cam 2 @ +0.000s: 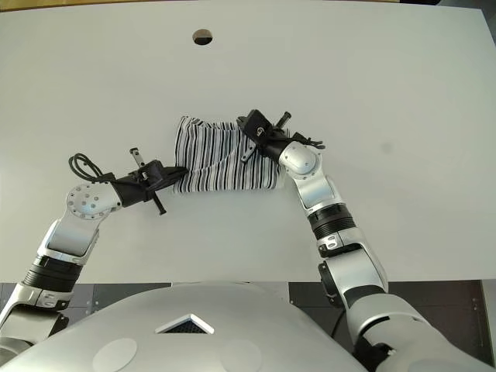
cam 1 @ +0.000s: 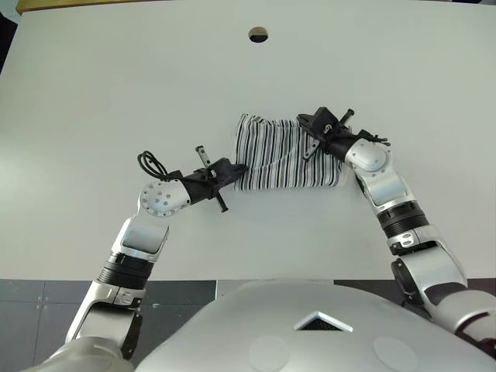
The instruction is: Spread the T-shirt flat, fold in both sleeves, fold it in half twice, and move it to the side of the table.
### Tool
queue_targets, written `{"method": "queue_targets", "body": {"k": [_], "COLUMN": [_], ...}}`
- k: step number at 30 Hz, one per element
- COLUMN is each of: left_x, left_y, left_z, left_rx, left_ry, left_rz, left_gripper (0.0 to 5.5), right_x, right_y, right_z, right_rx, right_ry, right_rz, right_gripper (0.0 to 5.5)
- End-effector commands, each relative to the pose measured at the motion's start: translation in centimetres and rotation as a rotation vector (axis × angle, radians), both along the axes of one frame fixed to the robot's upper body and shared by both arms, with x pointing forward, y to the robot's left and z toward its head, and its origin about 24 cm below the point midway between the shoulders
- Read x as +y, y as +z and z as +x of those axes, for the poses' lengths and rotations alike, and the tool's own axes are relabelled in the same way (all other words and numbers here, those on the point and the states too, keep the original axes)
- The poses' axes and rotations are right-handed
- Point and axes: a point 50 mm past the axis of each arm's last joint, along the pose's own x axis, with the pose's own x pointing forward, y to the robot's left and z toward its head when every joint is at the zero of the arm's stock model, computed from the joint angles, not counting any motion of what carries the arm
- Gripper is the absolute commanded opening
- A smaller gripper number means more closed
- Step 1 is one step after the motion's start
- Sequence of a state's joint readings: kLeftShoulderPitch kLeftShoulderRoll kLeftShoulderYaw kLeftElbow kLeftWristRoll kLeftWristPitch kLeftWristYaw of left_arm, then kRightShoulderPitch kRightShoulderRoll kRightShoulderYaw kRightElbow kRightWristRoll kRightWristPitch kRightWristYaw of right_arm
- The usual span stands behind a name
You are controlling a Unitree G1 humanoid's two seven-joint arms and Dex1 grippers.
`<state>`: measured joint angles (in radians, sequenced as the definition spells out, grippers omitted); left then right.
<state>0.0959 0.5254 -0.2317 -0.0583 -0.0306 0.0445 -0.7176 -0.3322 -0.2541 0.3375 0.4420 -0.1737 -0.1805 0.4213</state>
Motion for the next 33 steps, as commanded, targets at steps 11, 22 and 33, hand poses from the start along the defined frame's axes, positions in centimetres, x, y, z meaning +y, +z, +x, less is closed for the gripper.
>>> {"method": "queue_targets", "body": {"k": [11,22,33], "left_x": [5.8,6.5,6.6], "left_y": [5.6,5.9,5.4], "left_z": [2.3,2.7,2.5], "left_rx": [-0.314,-0.354,-0.344], "left_ry": [0.511,0.58,0.593], "left_rz": [-0.528,-0.555,-0.552], "left_gripper": [0.13,0.13,0.13], "right_x": [5.5,-8.1,-18.8], "right_y": [-1.8,-3.6,-0.5], "right_z": [-3.2,-3.8,-4.4], "right_rx": [-0.052,0.148,0.156], "right_ry": [0.151,0.074,-0.087], "right_rz": [-0.116,-0.691,-0.989], "right_gripper": [0.1,0.1,0.1]}}
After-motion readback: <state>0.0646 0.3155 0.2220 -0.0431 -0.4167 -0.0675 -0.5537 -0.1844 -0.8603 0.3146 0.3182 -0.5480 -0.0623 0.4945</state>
